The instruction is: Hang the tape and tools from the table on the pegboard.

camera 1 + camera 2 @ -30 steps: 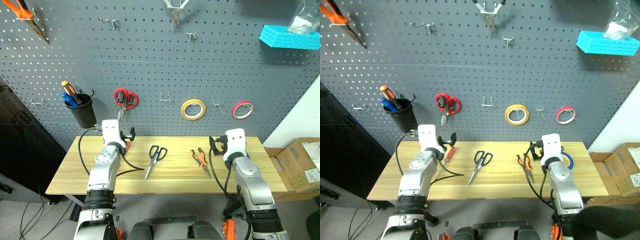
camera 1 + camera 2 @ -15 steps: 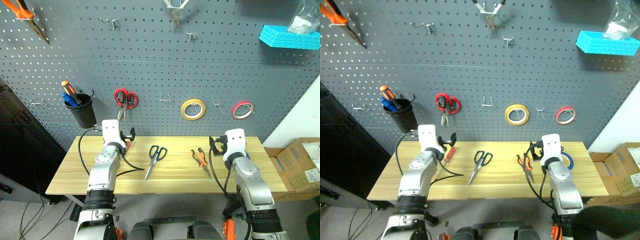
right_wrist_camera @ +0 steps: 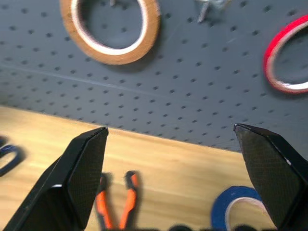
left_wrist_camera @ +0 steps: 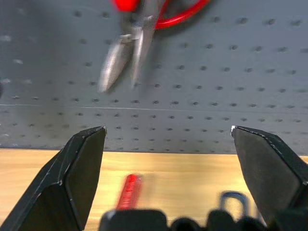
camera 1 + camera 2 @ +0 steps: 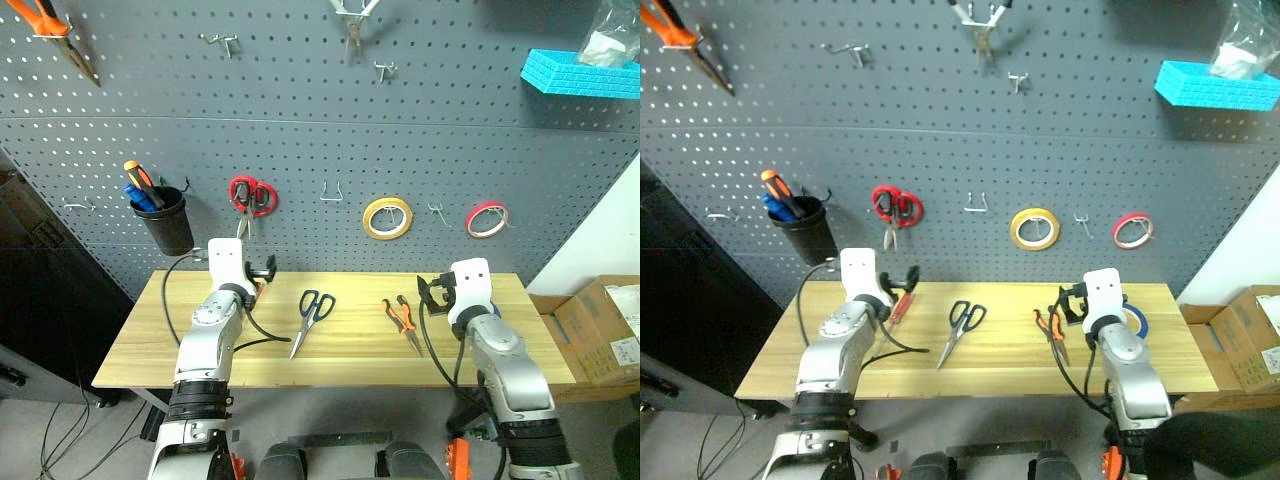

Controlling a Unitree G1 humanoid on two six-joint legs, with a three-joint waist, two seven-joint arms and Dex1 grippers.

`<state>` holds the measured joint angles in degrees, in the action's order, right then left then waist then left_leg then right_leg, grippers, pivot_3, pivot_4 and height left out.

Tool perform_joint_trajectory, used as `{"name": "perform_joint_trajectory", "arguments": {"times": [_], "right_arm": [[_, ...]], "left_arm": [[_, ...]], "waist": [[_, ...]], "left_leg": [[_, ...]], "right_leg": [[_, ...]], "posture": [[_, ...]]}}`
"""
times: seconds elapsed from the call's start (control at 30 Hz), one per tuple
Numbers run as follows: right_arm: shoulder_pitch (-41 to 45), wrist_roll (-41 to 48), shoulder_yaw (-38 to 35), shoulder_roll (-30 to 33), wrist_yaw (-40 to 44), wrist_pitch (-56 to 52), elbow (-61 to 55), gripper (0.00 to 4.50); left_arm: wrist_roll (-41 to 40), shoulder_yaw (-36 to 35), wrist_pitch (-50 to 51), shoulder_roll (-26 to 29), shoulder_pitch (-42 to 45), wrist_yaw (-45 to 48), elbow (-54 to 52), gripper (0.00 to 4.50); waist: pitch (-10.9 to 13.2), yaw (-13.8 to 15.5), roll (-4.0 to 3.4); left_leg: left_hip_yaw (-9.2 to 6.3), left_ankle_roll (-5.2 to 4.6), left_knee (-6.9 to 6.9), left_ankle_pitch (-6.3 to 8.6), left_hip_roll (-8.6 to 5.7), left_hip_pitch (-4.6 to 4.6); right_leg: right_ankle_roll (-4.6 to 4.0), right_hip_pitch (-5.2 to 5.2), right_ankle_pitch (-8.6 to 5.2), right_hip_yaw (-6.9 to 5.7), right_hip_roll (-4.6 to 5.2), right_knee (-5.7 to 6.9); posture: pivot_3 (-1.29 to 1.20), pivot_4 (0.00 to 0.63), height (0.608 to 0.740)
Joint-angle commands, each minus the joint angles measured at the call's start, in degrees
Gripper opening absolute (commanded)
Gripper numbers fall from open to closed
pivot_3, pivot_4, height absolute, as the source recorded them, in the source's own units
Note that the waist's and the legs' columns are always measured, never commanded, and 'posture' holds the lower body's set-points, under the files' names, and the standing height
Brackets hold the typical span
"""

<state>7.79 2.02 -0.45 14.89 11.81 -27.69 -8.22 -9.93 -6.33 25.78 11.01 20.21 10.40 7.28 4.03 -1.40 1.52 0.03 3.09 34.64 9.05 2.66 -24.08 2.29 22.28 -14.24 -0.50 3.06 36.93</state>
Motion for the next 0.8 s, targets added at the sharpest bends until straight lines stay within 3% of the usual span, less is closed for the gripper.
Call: {"name": "perform_joint_trajectory", "arguments": {"times": [0.03, 0.17, 0.3, 0.43, 0.6, 0.8], "right_arm": [[2.55, 2.42, -2.24, 7.49, 8.00, -3.61, 0.42, 4.50], [6.03, 2.22, -1.60, 15.82, 15.21, -1.61, 9.68, 4.50], [10.92, 2.11, -1.12, 19.59, 20.09, 1.55, 21.82, 4.50], [15.44, 0.55, 0.76, 21.30, 24.16, 6.04, 33.74, 4.50], [20.72, -1.24, 2.08, 21.71, 26.30, 10.92, 44.93, 4.50], [25.21, -3.01, 3.31, 21.31, 28.77, 14.32, 53.48, 4.50]], "left_arm": [[-7.14, 6.01, 7.38, -1.89, 4.38, 9.87, -7.22, 4.45], [-11.03, 9.86, 15.36, -5.15, 8.76, 13.95, -6.52, 4.45], [-14.13, 12.42, 21.06, -10.20, 12.18, 16.54, -2.17, 4.45], [-11.46, 16.38, 18.68, -14.02, 13.89, 17.64, 5.33, 4.45], [-9.76, 17.83, 15.30, -17.86, 14.55, 18.02, 12.63, 4.45], [-9.02, 18.55, 14.69, -21.09, 14.35, 18.59, 15.42, 4.45]], "waist": [[0.38, 0.23, -0.13], [2.52, -0.11, 0.00], [5.35, -0.70, -0.02], [7.80, -0.98, 0.00], [9.21, -0.83, -0.06], [11.59, -0.96, -0.06]], "left_leg": [[0.00, 0.12, 0.05, 0.08, -0.03, -0.02], [0.00, 0.05, 0.20, 0.14, -0.02, 0.08], [-0.03, -0.30, 0.25, -0.08, -0.03, 0.06], [-0.03, -0.56, 0.23, 0.06, 0.01, -0.23], [0.14, -0.98, 0.27, 0.35, -0.07, -0.81], [0.31, -1.08, 0.28, 0.50, -0.10, -0.95]], "right_leg": [[0.00, 0.03, 0.00, -0.01, 0.05, -0.03], [0.00, -0.03, 0.00, 0.01, 0.06, -0.04], [0.00, -0.10, 0.00, 0.13, 0.01, 0.12], [0.09, 0.13, -0.03, 0.30, -0.17, 0.14], [0.38, 0.71, -0.06, 0.47, -0.16, 0.16], [0.49, 0.94, -0.11, 0.62, -0.11, 0.19]], "posture": [[-0.02, 0.095, 0.740], [-0.02, 0.161, 0.740], [-0.04, 0.230, 0.740], [-0.07, 0.272, 0.740], [-0.09, 0.298, 0.740], [-0.09, 0.335, 0.740]]}}
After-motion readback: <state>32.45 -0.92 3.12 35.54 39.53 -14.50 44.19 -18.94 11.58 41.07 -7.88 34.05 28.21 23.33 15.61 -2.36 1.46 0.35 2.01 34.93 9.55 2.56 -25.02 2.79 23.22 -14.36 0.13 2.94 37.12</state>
